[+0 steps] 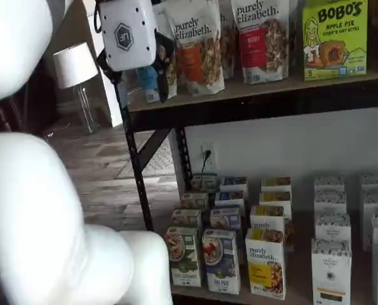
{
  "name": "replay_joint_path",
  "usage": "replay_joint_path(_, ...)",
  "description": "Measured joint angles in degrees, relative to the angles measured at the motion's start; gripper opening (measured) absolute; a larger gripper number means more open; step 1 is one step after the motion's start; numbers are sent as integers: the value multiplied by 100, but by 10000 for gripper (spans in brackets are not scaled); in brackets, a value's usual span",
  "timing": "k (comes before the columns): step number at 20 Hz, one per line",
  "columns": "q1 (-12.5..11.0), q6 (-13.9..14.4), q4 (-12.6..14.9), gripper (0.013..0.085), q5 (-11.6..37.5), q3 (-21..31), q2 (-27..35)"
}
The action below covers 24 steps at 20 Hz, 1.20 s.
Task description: Pick up the blue and white box that is on the bottom shelf, the second box from the left
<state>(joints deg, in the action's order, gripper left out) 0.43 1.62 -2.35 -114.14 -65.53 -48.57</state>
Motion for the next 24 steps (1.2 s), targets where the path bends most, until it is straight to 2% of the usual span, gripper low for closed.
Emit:
replay_joint_path(12,-55,-62,15,850,84,157,-65)
replay_joint_path(18,55,7,110,850,574,657,-149)
replay_joint_path(24,31,9,-19,850,1247,1262,-168)
